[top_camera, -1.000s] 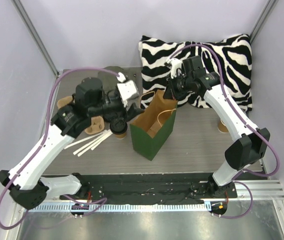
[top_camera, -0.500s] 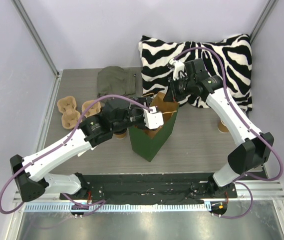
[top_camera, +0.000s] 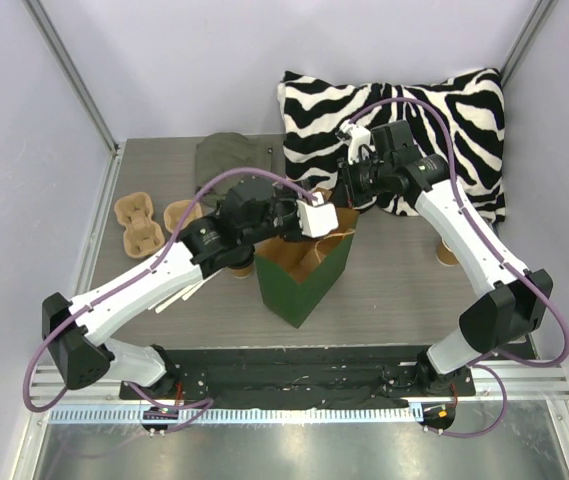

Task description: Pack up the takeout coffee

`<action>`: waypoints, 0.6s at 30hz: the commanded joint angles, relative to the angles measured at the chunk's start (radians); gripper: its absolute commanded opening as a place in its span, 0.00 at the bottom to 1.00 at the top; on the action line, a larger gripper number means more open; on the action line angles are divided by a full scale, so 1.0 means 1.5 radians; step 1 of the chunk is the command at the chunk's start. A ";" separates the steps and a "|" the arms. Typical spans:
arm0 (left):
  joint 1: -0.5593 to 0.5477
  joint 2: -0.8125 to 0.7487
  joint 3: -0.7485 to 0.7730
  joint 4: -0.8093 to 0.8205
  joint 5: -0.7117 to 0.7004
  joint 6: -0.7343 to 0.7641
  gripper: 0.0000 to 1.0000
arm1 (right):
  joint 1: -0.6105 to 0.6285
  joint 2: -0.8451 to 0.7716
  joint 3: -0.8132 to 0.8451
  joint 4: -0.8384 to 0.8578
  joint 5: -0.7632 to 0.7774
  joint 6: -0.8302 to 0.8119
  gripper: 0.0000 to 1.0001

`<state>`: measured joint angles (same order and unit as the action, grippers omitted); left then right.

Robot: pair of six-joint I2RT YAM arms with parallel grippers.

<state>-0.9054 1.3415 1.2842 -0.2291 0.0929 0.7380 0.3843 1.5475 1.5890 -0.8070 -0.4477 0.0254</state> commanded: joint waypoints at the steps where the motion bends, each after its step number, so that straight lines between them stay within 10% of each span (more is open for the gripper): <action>1: 0.034 0.013 0.065 0.007 0.000 -0.099 0.61 | 0.004 -0.049 -0.011 0.023 -0.010 -0.006 0.01; 18: 0.094 0.053 0.098 -0.091 0.076 -0.284 0.55 | 0.005 -0.062 -0.030 0.043 -0.024 -0.011 0.01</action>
<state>-0.7868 1.4036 1.3865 -0.3527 0.1539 0.3920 0.3843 1.4967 1.5368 -0.7853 -0.4591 0.0166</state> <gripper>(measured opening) 0.543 0.033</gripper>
